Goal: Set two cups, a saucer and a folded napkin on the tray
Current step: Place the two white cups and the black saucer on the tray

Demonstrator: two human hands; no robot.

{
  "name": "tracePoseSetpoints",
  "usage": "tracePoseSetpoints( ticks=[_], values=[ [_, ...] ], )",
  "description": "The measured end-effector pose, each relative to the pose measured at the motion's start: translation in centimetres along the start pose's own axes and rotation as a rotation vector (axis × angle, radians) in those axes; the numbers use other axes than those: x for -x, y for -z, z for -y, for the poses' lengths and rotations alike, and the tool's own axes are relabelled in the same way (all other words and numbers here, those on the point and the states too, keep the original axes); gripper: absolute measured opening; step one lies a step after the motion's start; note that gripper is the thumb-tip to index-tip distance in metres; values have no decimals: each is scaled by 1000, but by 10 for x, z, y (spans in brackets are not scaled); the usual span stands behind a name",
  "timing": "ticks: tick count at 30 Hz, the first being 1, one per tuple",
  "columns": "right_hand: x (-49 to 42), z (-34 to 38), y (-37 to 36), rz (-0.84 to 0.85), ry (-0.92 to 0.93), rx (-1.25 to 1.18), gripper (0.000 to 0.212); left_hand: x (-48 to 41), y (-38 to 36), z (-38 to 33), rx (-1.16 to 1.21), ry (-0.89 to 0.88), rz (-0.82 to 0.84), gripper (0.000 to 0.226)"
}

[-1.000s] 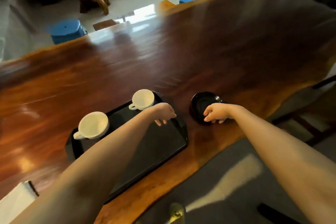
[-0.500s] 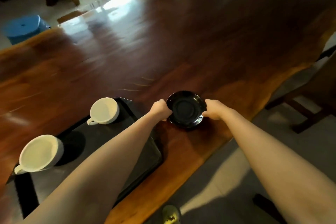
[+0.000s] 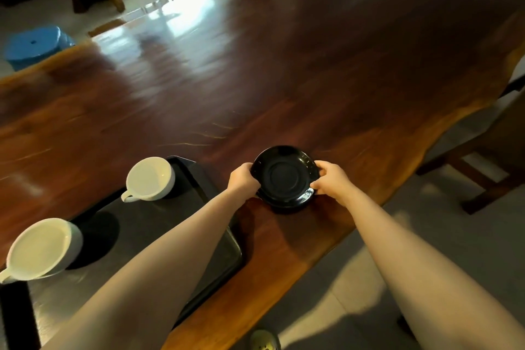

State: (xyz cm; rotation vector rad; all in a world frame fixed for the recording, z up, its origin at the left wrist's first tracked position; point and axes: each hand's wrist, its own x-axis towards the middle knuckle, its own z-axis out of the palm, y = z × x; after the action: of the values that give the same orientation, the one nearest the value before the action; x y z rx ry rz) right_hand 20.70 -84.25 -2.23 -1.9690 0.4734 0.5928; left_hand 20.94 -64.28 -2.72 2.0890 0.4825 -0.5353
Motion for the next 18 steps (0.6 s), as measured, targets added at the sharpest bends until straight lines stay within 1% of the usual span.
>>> tracePoseSetpoints(
  ticks=[3, 6, 11, 15, 18],
  values=[
    [6, 8, 4, 21, 13, -75, 70, 8, 6, -1, 105, 12, 14, 59],
    [20, 28, 8, 79, 39, -151, 70, 20, 23, 0, 262, 28, 11, 58],
    [44, 66, 0, 250, 130, -121, 67, 56, 68, 17, 569, 52, 29, 57],
    [61, 93, -32, 373, 208, -67, 66, 96, 107, 49, 743, 13, -32, 55],
    [76, 110, -67, 473, 241, -25, 66, 127, 132, 82, 824, -10, -127, 52]
  ],
)
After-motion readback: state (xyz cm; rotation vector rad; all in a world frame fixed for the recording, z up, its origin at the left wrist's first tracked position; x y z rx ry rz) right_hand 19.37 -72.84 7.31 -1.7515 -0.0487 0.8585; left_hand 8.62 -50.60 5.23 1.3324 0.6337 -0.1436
